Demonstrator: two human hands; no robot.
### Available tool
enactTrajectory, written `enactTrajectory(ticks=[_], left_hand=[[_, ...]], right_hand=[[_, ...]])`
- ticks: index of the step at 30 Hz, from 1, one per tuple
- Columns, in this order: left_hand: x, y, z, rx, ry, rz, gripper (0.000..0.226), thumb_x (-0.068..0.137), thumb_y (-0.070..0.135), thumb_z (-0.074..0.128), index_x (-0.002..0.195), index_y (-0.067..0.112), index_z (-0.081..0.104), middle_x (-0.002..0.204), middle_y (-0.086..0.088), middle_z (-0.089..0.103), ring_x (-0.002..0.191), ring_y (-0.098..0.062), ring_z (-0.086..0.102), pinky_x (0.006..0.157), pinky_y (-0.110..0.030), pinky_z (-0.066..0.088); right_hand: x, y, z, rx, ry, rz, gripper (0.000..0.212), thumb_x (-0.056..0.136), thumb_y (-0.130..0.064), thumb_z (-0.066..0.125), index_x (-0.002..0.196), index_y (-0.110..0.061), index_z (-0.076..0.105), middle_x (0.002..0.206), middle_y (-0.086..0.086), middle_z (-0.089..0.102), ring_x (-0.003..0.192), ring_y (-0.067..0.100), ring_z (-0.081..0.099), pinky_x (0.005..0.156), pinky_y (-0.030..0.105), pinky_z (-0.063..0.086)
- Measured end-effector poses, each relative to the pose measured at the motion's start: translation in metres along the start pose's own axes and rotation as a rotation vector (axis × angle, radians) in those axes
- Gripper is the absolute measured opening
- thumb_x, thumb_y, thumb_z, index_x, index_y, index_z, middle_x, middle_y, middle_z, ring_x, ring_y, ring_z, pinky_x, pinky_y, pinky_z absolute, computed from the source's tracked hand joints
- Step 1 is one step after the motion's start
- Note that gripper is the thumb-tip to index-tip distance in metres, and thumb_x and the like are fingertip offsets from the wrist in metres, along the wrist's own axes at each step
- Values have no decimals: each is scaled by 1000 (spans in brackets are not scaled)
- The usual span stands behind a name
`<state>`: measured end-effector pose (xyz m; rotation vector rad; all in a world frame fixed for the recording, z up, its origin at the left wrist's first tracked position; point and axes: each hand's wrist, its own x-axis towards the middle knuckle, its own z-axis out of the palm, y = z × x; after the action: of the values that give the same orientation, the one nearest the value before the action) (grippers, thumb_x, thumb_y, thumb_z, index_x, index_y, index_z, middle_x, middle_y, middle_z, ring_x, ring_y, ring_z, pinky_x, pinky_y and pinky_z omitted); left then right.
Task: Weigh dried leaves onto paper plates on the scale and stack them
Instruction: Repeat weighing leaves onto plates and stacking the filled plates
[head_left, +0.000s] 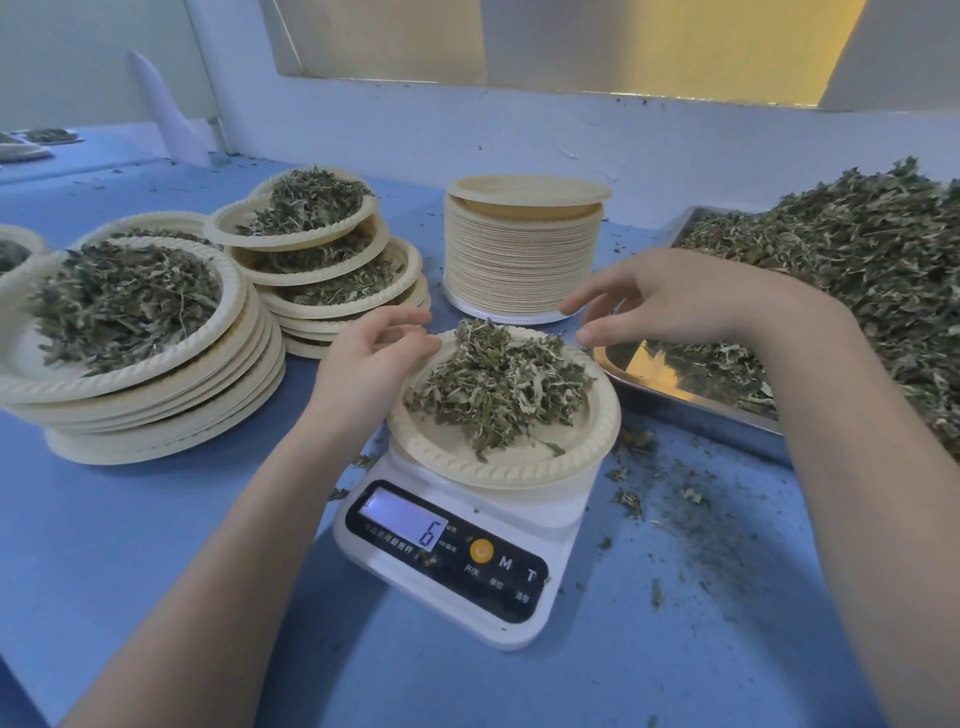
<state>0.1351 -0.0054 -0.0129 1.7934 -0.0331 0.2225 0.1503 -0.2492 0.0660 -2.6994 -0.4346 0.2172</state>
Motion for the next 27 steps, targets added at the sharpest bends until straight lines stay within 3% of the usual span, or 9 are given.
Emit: enactTrajectory(ticks=[7, 12, 16, 18, 20, 23, 25, 27], left_hand=[[0, 0, 0, 0, -17, 16, 27, 79, 25, 66, 106, 25, 67, 106, 3, 65, 104, -12, 60, 94, -28, 44], [-1, -1, 0, 0, -16, 38, 30, 75, 30, 65, 105, 27, 67, 105, 4, 66, 103, -11, 60, 86, -23, 44], [6, 7, 7, 63, -14, 66, 27, 80, 28, 65, 106, 26, 66, 104, 6, 64, 105, -12, 59, 98, -34, 44], [14, 16, 10, 111, -49, 78, 25, 81, 27, 65, 107, 27, 65, 103, 6, 63, 104, -13, 59, 100, -38, 44], [23, 26, 14, 166, -99, 88, 26, 81, 30, 64, 108, 29, 63, 103, 8, 63, 101, -10, 59, 99, -38, 44], [32, 35, 21, 162, -138, 68, 24, 84, 28, 63, 108, 29, 64, 102, 10, 64, 97, -7, 58, 98, -37, 44], [35, 35, 24, 167, -157, 56, 24, 85, 28, 62, 109, 28, 64, 103, 10, 65, 98, -6, 59, 97, -35, 44], [35, 31, 24, 188, -180, 38, 25, 85, 28, 62, 110, 29, 63, 103, 8, 66, 100, -8, 61, 95, -33, 44]], right_hand=[[2, 9, 3, 15, 43, 47, 20, 87, -30, 66, 107, -36, 64, 95, -18, 68, 69, -4, 64, 62, 16, 43], [9, 22, 4, -87, 121, 110, 24, 87, -30, 65, 111, -32, 63, 103, -7, 67, 74, 4, 59, 72, 25, 45], [28, 43, 11, -278, 163, 286, 33, 89, -23, 59, 120, -12, 59, 111, 10, 64, 95, 24, 59, 83, 32, 48], [37, 48, 13, -353, 88, 365, 33, 89, -24, 58, 113, -3, 57, 96, 14, 59, 76, 25, 56, 69, 35, 49], [44, 50, 14, -388, 30, 441, 33, 90, -26, 57, 110, -1, 50, 97, 13, 46, 68, 21, 49, 59, 32, 43], [51, 53, 17, -459, -28, 450, 20, 93, -21, 47, 98, -2, 53, 106, 18, 50, 72, 20, 44, 67, 31, 35], [52, 54, 18, -460, -18, 433, 22, 92, -17, 44, 75, -6, 51, 88, 15, 52, 66, 17, 38, 65, 30, 36], [51, 54, 17, -464, 22, 414, 27, 92, -18, 46, 67, -8, 47, 76, 10, 47, 62, 17, 40, 54, 28, 34]])
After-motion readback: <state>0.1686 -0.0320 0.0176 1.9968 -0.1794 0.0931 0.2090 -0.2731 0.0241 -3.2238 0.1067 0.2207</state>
